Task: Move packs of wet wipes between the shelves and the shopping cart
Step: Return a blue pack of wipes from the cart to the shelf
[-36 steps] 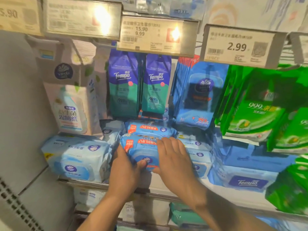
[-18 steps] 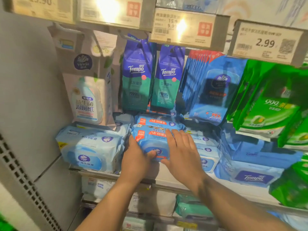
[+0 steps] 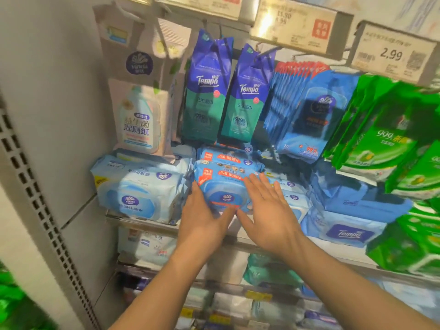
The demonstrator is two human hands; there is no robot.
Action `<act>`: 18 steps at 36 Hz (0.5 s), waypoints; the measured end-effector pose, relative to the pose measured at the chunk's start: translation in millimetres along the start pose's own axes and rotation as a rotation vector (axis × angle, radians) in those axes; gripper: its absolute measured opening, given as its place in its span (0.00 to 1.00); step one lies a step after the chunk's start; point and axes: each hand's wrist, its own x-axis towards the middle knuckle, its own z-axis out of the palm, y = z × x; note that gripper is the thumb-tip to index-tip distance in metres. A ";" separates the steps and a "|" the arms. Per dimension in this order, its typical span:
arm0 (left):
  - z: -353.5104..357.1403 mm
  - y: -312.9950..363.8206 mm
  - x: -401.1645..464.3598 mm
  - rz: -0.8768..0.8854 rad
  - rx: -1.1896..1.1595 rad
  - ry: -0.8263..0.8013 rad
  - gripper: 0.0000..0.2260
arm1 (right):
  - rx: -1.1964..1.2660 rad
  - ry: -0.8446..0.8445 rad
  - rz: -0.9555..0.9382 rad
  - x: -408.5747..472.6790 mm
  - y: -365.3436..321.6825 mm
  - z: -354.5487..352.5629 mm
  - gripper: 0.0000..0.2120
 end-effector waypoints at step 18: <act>1.6 52.3 -140.9 0.135 0.436 0.057 0.33 | 0.208 -0.018 -0.058 -121.6 36.3 -41.0 0.33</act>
